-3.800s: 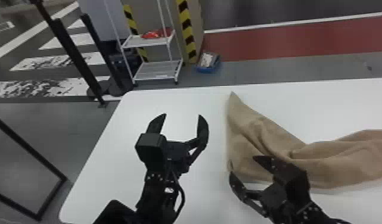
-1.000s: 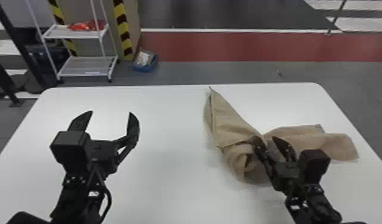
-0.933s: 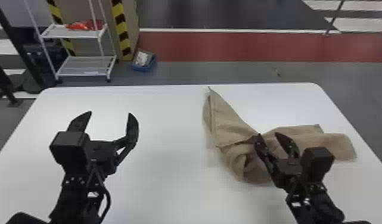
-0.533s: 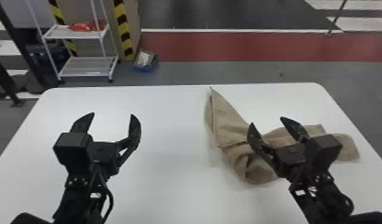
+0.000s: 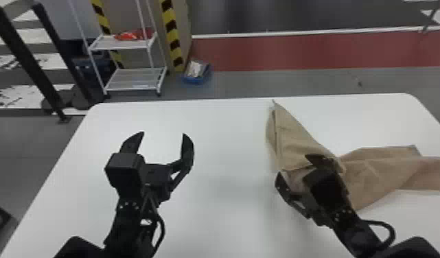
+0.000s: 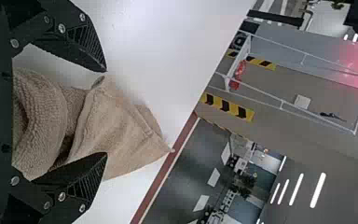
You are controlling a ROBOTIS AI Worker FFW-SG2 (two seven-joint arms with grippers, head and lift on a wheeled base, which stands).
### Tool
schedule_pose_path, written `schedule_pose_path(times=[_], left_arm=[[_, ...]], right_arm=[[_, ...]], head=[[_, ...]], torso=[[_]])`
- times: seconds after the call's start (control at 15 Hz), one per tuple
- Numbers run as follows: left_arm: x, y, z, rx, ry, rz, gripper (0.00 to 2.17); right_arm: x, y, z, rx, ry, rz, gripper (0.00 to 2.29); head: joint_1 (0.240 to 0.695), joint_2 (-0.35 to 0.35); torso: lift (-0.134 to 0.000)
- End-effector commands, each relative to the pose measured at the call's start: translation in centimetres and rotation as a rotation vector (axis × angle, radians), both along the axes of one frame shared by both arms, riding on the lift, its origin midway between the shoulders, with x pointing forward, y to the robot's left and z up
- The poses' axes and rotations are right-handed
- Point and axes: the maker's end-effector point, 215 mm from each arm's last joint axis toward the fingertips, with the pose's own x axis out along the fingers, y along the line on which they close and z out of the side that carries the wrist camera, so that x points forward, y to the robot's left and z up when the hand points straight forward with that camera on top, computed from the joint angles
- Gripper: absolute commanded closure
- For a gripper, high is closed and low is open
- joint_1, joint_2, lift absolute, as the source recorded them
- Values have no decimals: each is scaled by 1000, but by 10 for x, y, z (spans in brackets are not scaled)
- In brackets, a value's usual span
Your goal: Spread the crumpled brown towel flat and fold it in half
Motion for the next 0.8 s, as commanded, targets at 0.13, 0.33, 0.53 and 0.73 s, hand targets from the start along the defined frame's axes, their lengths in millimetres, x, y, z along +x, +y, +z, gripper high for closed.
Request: schedule_pose_path(times=[0.13, 0.33, 0.53, 0.73], left_arm=[[0, 0, -1, 2, 2, -1, 73], [-1, 1, -1, 3, 3, -1, 73], [-1, 2, -1, 5, 3, 0, 73], [-1, 2, 0, 4, 1, 1, 73]], right_arm=[[7, 0, -15, -78, 74, -28, 441], [13, 1, -14, -74, 96, -42, 1153], [14, 14, -6, -55, 70, -14, 1571], [14, 16, -5, -53, 66, -9, 1575]], head=[[695, 132], [695, 129], [695, 133], [695, 144]], torso=[[-125], [-125], [-125], [-125]])
